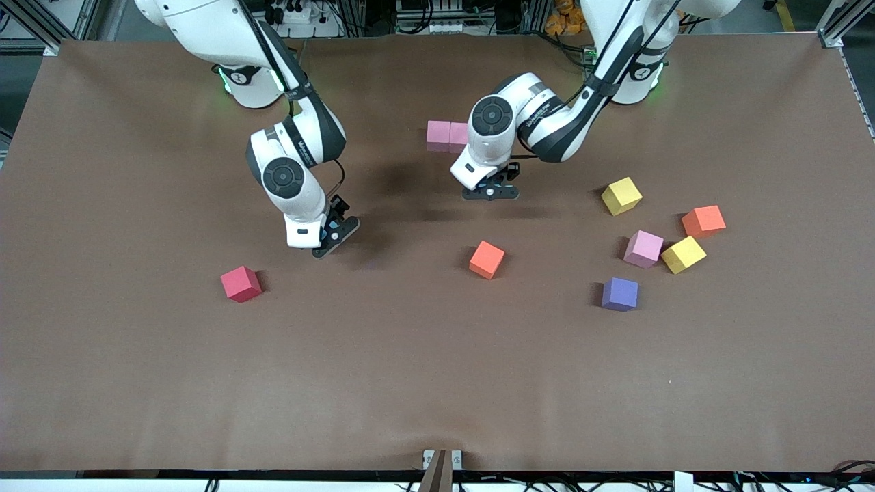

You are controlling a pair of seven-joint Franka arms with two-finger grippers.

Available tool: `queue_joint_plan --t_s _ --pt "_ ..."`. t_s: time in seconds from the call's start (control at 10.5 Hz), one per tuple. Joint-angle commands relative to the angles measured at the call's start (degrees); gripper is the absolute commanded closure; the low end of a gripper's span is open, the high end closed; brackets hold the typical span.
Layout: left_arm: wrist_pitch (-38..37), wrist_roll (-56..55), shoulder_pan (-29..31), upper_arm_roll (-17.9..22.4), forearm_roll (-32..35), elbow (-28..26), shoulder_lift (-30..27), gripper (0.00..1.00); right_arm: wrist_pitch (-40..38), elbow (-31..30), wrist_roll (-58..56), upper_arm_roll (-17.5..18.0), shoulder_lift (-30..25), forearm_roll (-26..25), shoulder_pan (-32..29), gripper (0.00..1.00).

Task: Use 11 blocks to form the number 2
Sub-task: 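Lower the teal cube under the green cube and open the left gripper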

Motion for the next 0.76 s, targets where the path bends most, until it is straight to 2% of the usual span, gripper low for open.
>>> queue_joint_plan --t_s 0.0,0.66 --pt "0.60 -0.83 0.47 -0.62 1.75 -0.18 0.38 0.57 -0.15 -1.24 -0.32 -0.01 -1.72 -0.07 0.14 0.00" --pt "0.77 -1.97 0.03 -0.79 1.75 0.61 1.08 0.56 -0.15 -1.15 -0.32 -0.01 -1.72 -0.07 0.14 0.00"
